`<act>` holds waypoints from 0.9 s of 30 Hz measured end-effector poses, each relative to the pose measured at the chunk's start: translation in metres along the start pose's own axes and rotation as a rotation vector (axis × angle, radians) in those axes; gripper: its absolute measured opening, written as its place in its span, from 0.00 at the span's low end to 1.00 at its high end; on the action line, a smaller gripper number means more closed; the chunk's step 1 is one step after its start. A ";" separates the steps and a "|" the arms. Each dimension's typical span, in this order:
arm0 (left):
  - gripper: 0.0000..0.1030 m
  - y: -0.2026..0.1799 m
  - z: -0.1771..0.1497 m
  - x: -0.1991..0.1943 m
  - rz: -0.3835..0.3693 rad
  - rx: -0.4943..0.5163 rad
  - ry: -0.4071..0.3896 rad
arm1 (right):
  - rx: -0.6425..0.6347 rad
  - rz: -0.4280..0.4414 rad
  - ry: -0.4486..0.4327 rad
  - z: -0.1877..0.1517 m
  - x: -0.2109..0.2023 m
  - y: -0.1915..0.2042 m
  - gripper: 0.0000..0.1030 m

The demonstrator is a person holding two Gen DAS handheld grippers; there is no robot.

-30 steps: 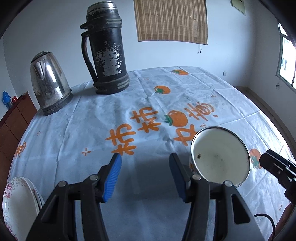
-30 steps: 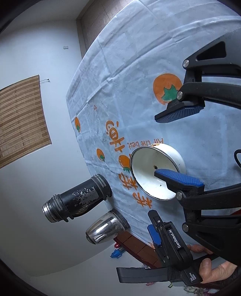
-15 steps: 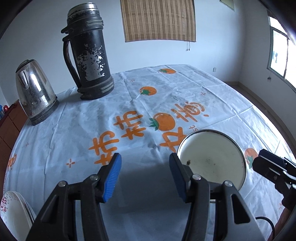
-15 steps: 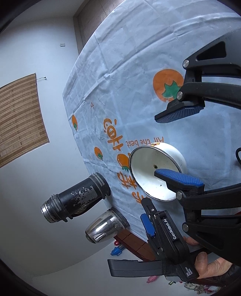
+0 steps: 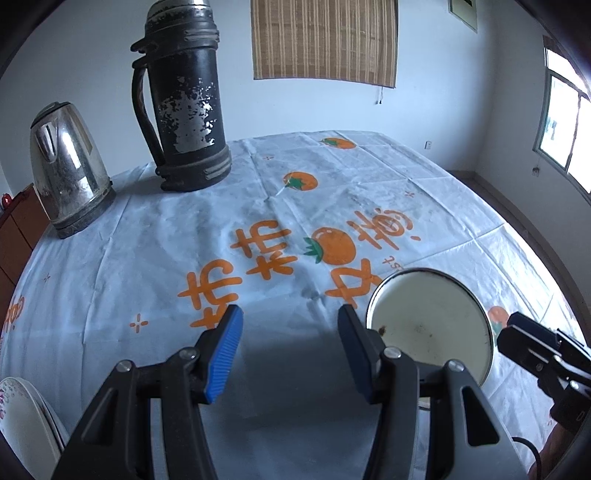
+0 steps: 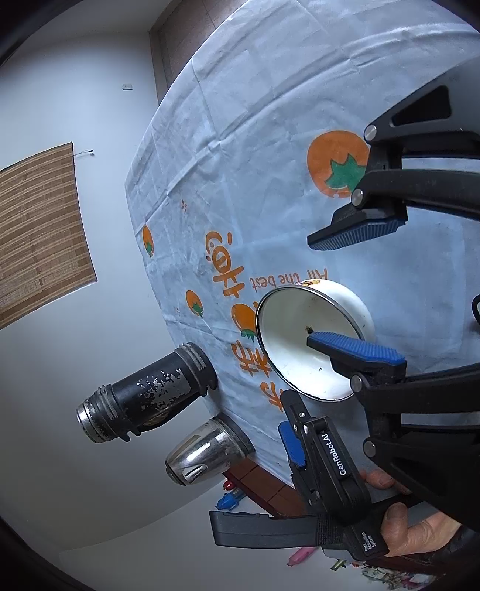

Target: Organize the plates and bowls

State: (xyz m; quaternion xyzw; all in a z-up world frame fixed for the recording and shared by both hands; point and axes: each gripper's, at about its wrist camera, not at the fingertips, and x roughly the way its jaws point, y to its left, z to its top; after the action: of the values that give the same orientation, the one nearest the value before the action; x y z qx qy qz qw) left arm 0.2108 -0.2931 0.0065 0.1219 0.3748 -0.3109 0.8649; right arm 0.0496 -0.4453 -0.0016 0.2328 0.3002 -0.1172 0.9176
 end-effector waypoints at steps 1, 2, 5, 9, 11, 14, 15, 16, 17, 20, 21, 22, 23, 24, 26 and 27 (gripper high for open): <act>0.53 0.001 0.001 -0.001 -0.017 -0.004 -0.003 | 0.003 0.004 0.002 0.000 0.000 0.000 0.48; 0.53 0.000 0.002 -0.003 -0.034 -0.005 -0.007 | 0.005 0.009 0.002 0.000 0.001 0.000 0.47; 0.53 -0.006 0.003 -0.004 -0.064 0.009 -0.014 | 0.002 0.015 0.003 0.000 0.002 0.004 0.47; 0.53 -0.018 0.001 0.002 -0.076 0.044 0.006 | -0.002 0.009 0.006 -0.001 0.004 0.005 0.47; 0.53 -0.022 0.001 0.005 -0.090 0.065 0.021 | 0.000 0.006 0.004 -0.001 0.005 0.005 0.45; 0.53 -0.027 0.001 0.010 -0.088 0.094 0.037 | 0.003 0.007 0.015 0.000 0.009 0.005 0.36; 0.53 -0.029 0.001 0.013 -0.086 0.102 0.043 | 0.008 0.009 0.021 -0.001 0.011 0.004 0.36; 0.53 -0.030 0.000 0.014 -0.087 0.106 0.047 | 0.014 0.012 0.027 -0.001 0.013 0.003 0.36; 0.53 -0.031 0.000 0.016 -0.089 0.109 0.054 | 0.018 0.015 0.032 -0.001 0.014 0.003 0.35; 0.52 -0.031 -0.003 0.021 -0.081 0.113 0.076 | 0.019 0.015 0.039 0.000 0.018 0.003 0.34; 0.49 -0.031 -0.003 0.023 -0.079 0.111 0.082 | 0.018 0.016 0.041 0.000 0.019 0.003 0.34; 0.46 -0.030 -0.004 0.025 -0.077 0.107 0.090 | 0.018 0.017 0.045 0.000 0.020 0.003 0.34; 0.44 -0.029 -0.004 0.027 -0.080 0.101 0.100 | 0.019 0.017 0.048 0.000 0.021 0.003 0.34; 0.43 -0.028 -0.005 0.029 -0.086 0.094 0.105 | 0.021 0.018 0.050 0.000 0.021 0.003 0.34; 0.38 -0.028 -0.005 0.029 -0.088 0.090 0.106 | 0.025 0.020 0.054 0.000 0.023 0.002 0.33; 0.34 -0.027 -0.005 0.029 -0.088 0.092 0.107 | 0.025 0.020 0.057 0.000 0.024 0.002 0.33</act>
State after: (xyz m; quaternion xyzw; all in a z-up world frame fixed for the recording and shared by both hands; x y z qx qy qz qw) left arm 0.2060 -0.3253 -0.0173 0.1614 0.4105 -0.3587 0.8227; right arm 0.0690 -0.4453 -0.0151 0.2508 0.3224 -0.1049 0.9067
